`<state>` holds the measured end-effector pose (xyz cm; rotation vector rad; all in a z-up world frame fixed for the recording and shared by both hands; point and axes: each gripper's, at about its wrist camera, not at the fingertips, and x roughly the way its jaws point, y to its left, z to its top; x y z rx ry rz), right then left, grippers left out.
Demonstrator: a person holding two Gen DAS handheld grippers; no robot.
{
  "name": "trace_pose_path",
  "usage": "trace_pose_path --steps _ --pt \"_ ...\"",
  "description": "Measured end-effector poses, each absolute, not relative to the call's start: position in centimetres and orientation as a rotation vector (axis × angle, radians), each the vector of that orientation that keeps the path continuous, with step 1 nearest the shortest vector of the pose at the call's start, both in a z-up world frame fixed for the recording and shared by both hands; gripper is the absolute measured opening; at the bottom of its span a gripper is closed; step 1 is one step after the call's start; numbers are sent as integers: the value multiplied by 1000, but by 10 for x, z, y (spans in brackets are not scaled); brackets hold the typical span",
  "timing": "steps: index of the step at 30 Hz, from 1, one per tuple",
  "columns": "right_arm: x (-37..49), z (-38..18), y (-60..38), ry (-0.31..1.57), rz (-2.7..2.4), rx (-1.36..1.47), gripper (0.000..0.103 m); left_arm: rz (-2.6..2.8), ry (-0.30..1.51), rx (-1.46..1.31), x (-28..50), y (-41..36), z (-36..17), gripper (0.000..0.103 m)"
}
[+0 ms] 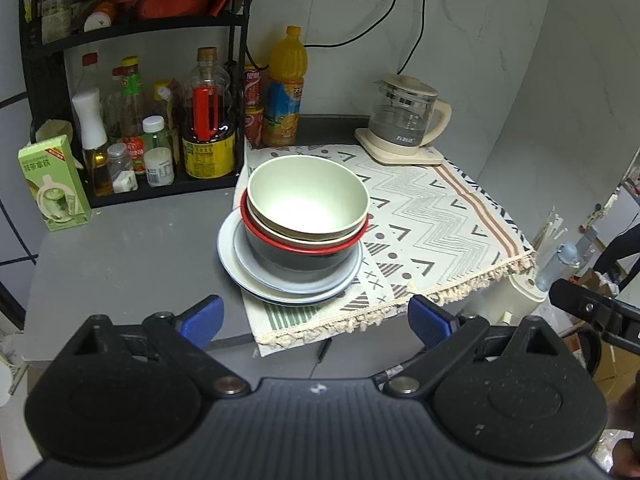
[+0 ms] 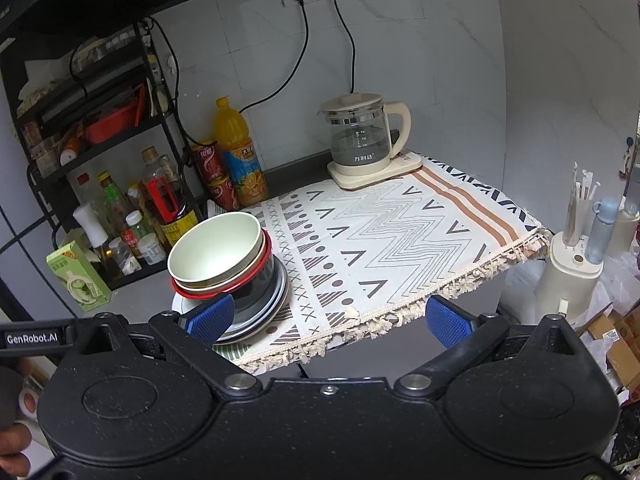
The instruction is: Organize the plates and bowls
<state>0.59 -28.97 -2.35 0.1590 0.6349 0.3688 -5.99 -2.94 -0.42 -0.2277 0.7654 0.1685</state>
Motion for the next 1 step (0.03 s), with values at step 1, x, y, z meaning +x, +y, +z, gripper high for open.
trace_pose_path --steps 1 --pt "5 -24 -291 632 368 163 103 168 767 -232 -61 -30 -4 97"
